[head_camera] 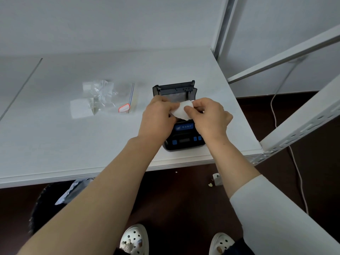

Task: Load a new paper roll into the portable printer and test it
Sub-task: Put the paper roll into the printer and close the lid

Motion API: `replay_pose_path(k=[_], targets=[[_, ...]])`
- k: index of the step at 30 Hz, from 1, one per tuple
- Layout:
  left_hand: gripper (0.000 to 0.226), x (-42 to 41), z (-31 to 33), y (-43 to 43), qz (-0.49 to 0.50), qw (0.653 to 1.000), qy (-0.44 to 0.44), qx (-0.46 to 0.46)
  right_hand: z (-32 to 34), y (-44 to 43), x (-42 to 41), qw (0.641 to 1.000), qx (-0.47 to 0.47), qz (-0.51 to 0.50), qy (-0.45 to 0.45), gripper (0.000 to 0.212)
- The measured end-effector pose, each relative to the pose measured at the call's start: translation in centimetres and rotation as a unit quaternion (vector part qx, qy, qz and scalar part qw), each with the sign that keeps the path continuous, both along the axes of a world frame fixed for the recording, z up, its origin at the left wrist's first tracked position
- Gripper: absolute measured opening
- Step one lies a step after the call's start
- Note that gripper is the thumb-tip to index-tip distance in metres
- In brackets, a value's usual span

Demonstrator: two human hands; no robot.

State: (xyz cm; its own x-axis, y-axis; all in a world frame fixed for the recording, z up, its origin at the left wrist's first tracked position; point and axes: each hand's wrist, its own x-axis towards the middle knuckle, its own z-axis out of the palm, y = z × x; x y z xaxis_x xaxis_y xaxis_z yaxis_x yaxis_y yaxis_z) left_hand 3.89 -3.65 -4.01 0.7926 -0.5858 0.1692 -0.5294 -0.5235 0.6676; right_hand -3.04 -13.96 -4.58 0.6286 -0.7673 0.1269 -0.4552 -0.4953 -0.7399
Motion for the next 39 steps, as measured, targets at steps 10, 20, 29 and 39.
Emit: replay_pose_path(k=[10,20,29,39], targets=[[0.021,0.4,0.8,-0.4,-0.065,0.980,-0.083,0.168,0.3,-0.1,-0.2,0.994,-0.089,0.050,0.034,0.019],[0.024,-0.2,0.7,-0.4,-0.070,0.984,-0.089,0.137,1.2,-0.4,-0.3,0.991,-0.077,0.068,0.083,0.051],[0.029,-1.1,0.7,-0.8,-0.015,0.989,-0.080,0.126,2.2,-1.1,-1.0,0.992,0.021,0.098,0.076,0.034],[0.023,-1.4,0.7,-1.0,0.016,0.992,-0.072,0.101,2.4,-0.6,-0.8,0.991,0.101,0.075,0.035,0.033]])
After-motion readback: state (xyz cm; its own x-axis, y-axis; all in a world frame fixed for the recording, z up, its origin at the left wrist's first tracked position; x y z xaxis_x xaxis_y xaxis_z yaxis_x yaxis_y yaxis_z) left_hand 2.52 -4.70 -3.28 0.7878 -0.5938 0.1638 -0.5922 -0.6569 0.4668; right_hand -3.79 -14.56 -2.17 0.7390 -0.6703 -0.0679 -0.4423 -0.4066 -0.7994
